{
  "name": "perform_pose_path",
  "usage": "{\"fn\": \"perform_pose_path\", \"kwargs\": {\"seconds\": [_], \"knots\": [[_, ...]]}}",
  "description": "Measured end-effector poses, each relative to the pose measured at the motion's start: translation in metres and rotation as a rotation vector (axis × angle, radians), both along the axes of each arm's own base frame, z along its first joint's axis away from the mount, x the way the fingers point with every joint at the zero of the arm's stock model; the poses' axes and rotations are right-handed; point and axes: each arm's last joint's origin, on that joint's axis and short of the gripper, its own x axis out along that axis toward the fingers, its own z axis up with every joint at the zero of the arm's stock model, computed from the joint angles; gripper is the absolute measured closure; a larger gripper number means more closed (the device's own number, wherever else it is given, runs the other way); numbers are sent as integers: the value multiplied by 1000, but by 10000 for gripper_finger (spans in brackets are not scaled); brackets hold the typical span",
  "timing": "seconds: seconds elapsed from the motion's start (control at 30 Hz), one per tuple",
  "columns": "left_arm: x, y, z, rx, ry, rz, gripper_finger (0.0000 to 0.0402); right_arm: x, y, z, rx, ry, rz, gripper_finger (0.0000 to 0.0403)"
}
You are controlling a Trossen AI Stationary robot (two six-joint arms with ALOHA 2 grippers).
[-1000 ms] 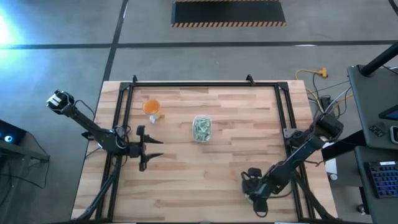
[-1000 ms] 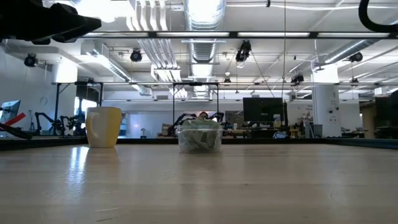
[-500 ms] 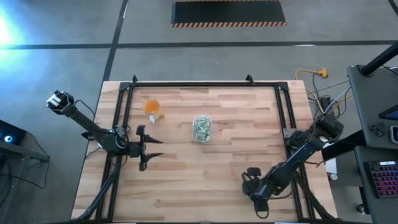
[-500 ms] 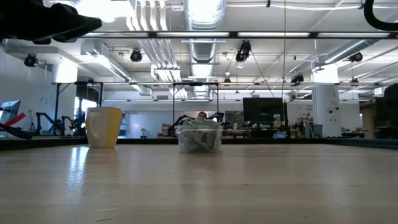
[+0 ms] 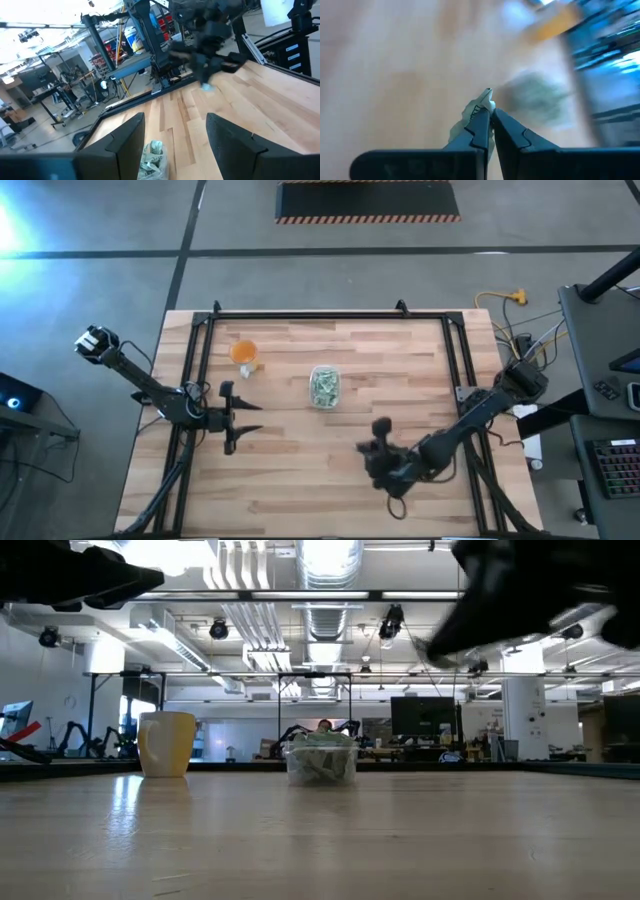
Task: Pick and place Stevia / Truvia into bins
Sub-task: Put the stevia packet into the bin
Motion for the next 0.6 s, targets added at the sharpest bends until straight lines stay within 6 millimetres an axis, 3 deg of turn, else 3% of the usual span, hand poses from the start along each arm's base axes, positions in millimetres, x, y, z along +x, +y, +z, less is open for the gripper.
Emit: {"fn": "perform_pose_path", "kwargs": {"seconds": [0.1,0.2,0.43,0.6], "knots": [[1,0,-1,-17,6,-1,207,17,-16,11,-133,-56,-28,390],[2,-1,-3,-27,18,-2,207,36,-40,14,-152,-49,-23,390],[5,-4,-9,-23,56,-1,207,71,-121,12,60,5,-5,390],[8,-6,-13,-22,72,0,207,82,-182,15,224,-46,-30,390]]}}
